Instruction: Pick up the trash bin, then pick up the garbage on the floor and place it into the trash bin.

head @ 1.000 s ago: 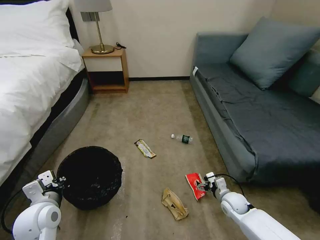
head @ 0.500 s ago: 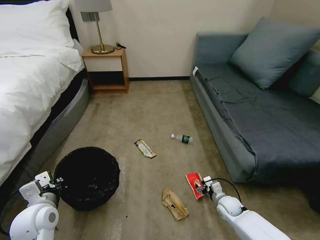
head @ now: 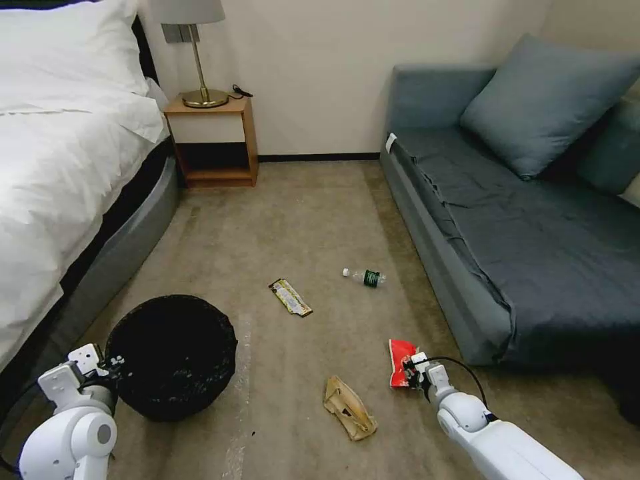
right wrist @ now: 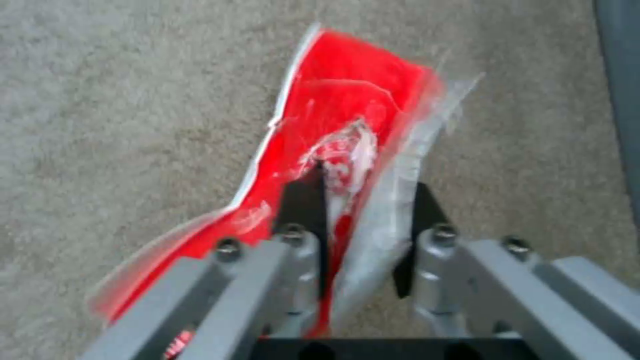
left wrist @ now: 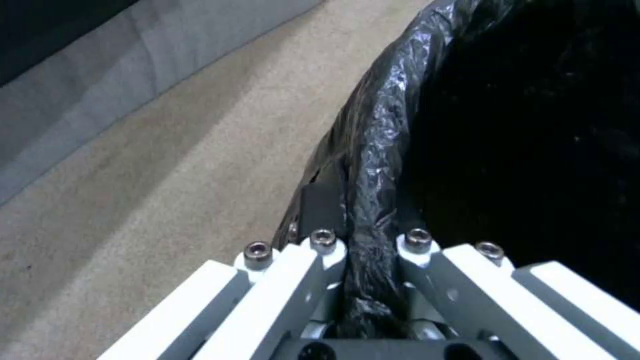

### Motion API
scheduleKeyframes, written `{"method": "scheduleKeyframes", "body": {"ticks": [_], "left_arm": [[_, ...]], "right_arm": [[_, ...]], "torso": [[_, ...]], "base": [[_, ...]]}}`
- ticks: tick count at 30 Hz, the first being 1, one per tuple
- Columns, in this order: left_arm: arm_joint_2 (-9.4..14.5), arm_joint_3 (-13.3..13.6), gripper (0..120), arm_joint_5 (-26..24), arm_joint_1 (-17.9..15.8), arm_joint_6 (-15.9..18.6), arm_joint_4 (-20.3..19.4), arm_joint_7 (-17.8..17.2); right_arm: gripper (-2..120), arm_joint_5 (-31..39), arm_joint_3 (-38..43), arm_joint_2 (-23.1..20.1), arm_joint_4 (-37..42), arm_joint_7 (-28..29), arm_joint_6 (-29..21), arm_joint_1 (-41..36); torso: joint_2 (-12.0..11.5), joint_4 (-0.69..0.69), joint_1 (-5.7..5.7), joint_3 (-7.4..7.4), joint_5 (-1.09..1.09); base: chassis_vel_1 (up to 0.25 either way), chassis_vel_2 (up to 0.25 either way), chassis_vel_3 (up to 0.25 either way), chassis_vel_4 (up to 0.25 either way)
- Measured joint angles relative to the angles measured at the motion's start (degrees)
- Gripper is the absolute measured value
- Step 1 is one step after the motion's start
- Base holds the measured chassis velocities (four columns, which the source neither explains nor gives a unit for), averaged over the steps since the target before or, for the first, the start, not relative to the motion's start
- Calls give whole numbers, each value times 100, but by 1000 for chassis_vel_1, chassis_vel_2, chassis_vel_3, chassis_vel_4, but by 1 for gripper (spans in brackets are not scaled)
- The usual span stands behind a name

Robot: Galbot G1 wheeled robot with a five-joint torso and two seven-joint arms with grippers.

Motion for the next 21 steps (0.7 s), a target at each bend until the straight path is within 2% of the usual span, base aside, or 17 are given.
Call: {"method": "scheduleKeyframes", "body": {"ticks": [4, 12, 16, 18, 21], "left_arm": [[-1, 13, 2, 2, -11, 0, 0, 4], [7, 19, 2, -2, -1, -1, -17, 7], [13, 41, 2, -6, 27, -1, -49, 9], [15, 70, 2, -23, 42, 0, -81, 11], [17, 146, 2, -25, 68, 11, -144, 11]], "right_arm": [[0, 43, 43, -80, 128, 23, 51, -66], [0, 71, 54, -113, 311, 110, 163, -171], [0, 200, 56, -223, 795, 178, 214, -240], [0, 408, 24, -377, 1326, 237, 234, -265], [0, 917, -224, -667, 2594, 510, 240, -106]], "torso": [[0, 0, 0, 0, 0], [0, 0, 0, 0, 0], [0, -1, 0, 0, 0], [0, 0, 0, 0, -1], [0, -2, 0, 0, -1]], "base": [[0, 0, 0, 0], [0, 0, 0, 0], [0, 0, 0, 0], [0, 0, 0, 0], [0, 0, 0, 0]]}}
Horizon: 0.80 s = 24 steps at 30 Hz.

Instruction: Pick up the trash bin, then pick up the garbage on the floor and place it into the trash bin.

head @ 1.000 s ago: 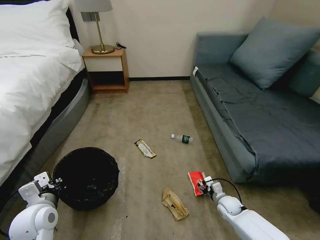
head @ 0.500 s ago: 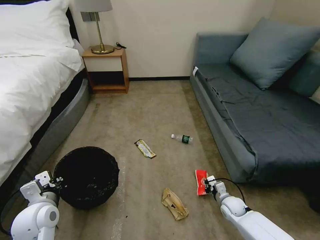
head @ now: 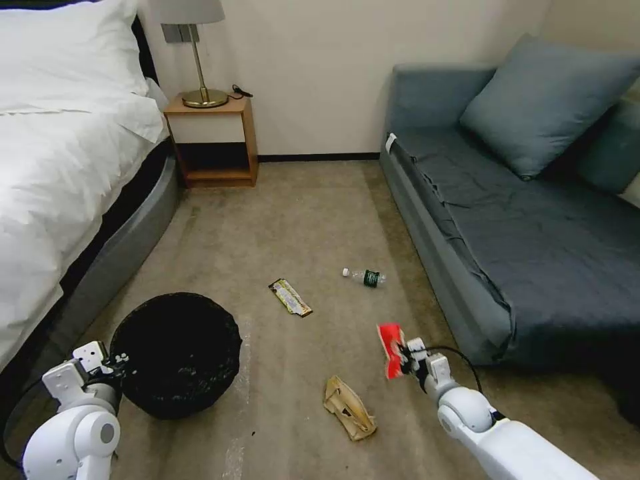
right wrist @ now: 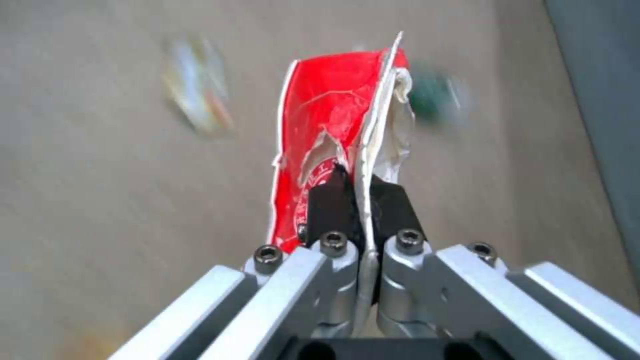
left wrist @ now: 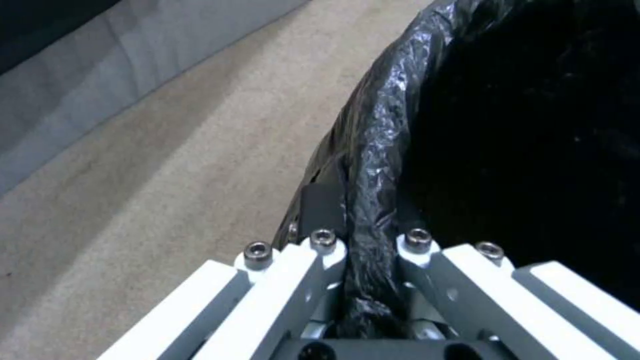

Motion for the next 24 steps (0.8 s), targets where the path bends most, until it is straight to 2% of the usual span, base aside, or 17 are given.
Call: {"method": "scheduleKeyframes", "body": {"ticks": [1, 4, 6, 9, 10, 12, 15, 16, 21, 24], "left_arm": [[0, 0, 2, 0, 0, 0, 0, 0], [-15, 96, 2, 26, 23, 20, -58, 2], [-21, 107, 2, 34, 24, 22, -63, 2], [-79, 186, 2, 112, 29, 44, -107, 2], [-85, 198, 2, 129, 41, 46, -119, 2], [-88, 203, 2, 135, 47, 48, -122, 1], [-115, 210, 2, 154, 67, 63, -150, 0], [-115, 210, 2, 154, 67, 63, -150, 0], [-159, 209, 2, 175, 109, 67, -195, -4], [-171, 204, 2, 179, 117, 68, -201, -6]], "right_arm": [[0, 0, 0, 0, 0, 0, 0, 0], [0, 652, -427, -103, 1098, 371, -70, 499], [0, 757, -530, -101, 1232, 443, -92, 608], [0, 1271, -1664, 186, 1848, 1151, -171, 1710], [0, 1360, -2024, 314, 1881, 1340, -193, 1957], [0, 1417, -2236, 392, 1886, 1440, -202, 2101], [0, 1623, -3286, 897, 1671, 1858, -225, 2734], [0, 1623, -3286, 897, 1671, 1858, -225, 2734], [0, 1739, -4421, 1855, 1062, 2167, -174, 3413], [0, 1743, -4686, 2111, 836, 2211, -157, 3592]], "torso": [[0, 0, 0, 0, 0], [1, 3, 0, -1, -3], [0, 3, 0, -1, -2], [0, 3, 0, 0, -3], [0, 4, 0, 0, -2], [0, 4, 0, 0, 0], [0, 3, 0, 0, -2], [0, 3, 0, 0, -2], [0, 5, 0, 0, -2], [0, 4, 0, 0, -1]], "base": [[0, 0, 0, 0], [0, 0, 0, 0], [0, 0, 0, 0], [0, 0, 0, 0], [0, 0, 0, 0], [0, 0, 0, 0], [0, 0, 0, 0], [0, 0, 0, 0], [0, 0, 0, 0], [0, 0, 0, 0]]}}
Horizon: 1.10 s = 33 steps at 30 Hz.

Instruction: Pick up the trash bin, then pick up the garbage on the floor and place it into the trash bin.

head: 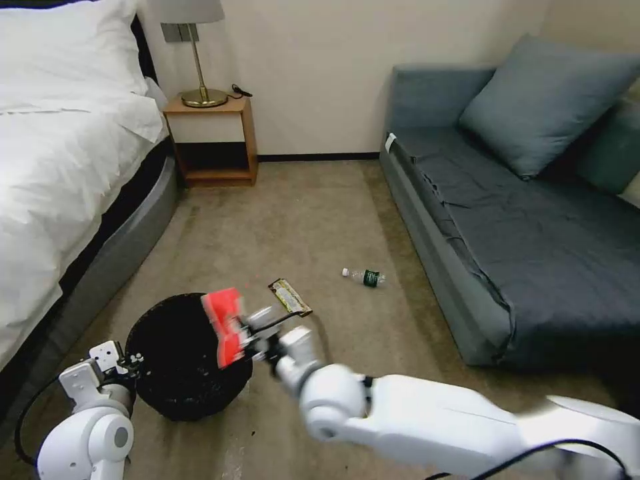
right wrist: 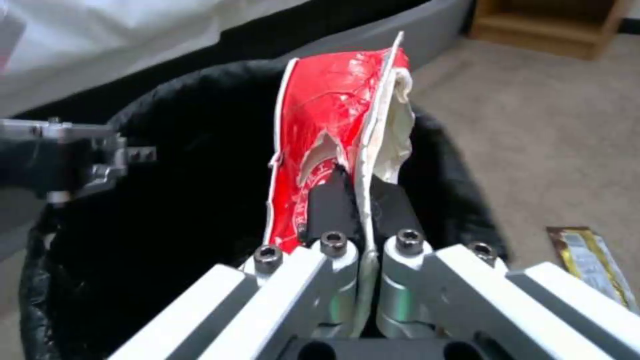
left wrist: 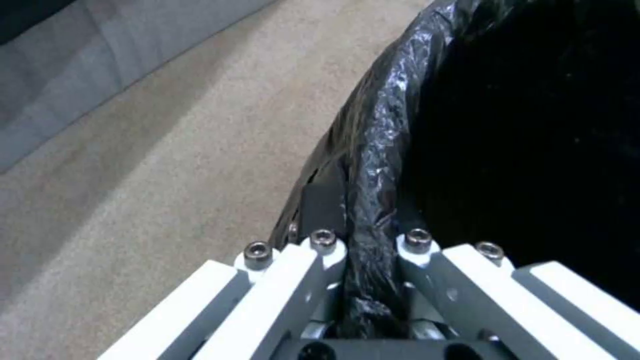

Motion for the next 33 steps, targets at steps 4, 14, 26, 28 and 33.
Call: {"method": "scheduleKeyframes", "body": {"ticks": [4, 14, 26, 28, 33], "left_arm": [[-12, -3, 2, 0, 1, 0, 0, 1], [-9, 6, 2, 1, -34, -2, 72, 1], [11, -10, 2, 4, -85, -14, 154, 6], [22, -25, 2, 4, -88, -20, 162, 10], [44, -58, 2, -2, -109, -28, 194, 21]], "right_arm": [[0, -6, -85, 190, -176, 64, -30, 50], [30, 11, -76, 247, -65, 121, -155, -43], [71, -300, 684, -44, -12, 144, -422, -9], [80, -391, 863, -302, 23, 183, -675, 4], [97, -420, 1130, -1332, 92, 14, -1539, -78]], "torso": [[0, -1, 0, 0, 0], [0, -2, 0, 0, 1], [0, -1, 0, 0, 3], [0, -1, 0, 0, 3], [0, -4, 0, 0, 4]], "base": [[0, 0, 0, 0], [0, 0, 0, 0], [0, 0, 0, 0], [0, 0, 0, 0], [0, 0, 0, 0]]}}
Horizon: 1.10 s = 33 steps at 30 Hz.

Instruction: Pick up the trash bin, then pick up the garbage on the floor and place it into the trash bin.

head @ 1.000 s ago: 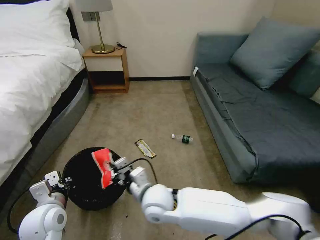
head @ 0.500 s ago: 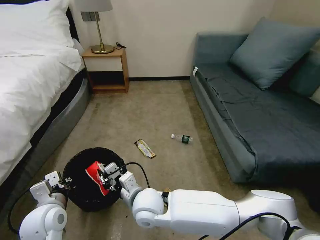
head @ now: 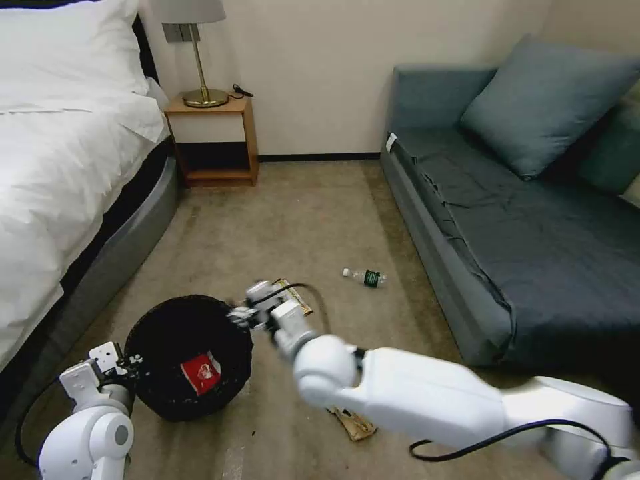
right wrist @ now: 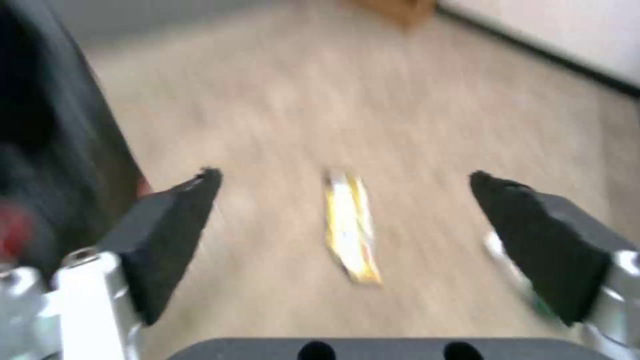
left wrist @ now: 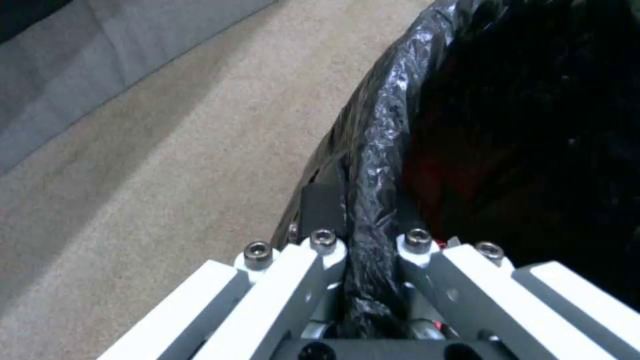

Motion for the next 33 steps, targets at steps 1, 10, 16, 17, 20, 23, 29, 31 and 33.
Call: {"method": "scheduleKeyframes", "body": {"ticks": [1, 10, 16, 17, 20, 23, 29, 31, 33], "left_arm": [[2, -5, 2, -1, -4, -2, 9, 3], [13, -15, 2, -1, -6, -27, 54, 19], [10, -22, 2, -1, 21, -44, 59, 21], [10, -22, 2, -1, 21, -44, 59, 21], [19, -45, 2, -9, 49, -47, 41, 26], [32, -67, 2, -19, 65, -50, 26, 27], [48, -103, 2, -26, 88, -61, 20, 31], [49, -110, 2, -27, 90, -66, 20, 30], [51, -113, 2, -29, 90, -69, 20, 32]], "right_arm": [[99, 37, 8, -166, 21, -129, -137, -59], [100, 755, 69, -828, 167, -863, -1392, -485], [100, 711, -118, -871, -264, -949, -1383, -633], [100, 711, -118, -871, -264, -949, -1383, -633], [99, 551, -293, -866, -704, -993, -1181, -772], [99, 387, -347, -835, -981, -1051, -977, -867], [97, 325, -344, -797, -1175, -1021, -862, -1098], [97, 321, -347, -809, -1160, -987, -850, -1164], [96, 318, -351, -825, -1121, -952, -839, -1221]], "torso": [[0, -1, 0, 0, 0], [0, 1, 0, 0, 0], [0, 2, 0, 0, -1], [0, 2, 0, 0, -1], [0, 3, 0, 0, -2], [0, 2, 0, 0, -1], [0, 2, -1, 0, -2], [0, 2, 0, 0, -1], [0, 2, 0, 0, -2]], "base": [[0, 0, 0, 0], [0, 0, 0, 0], [0, 0, 0, 0], [0, 0, 0, 0], [0, 0, 0, 0], [0, 0, 0, 0], [0, 0, 0, 0], [0, 0, 0, 0], [0, 0, 0, 0]]}}
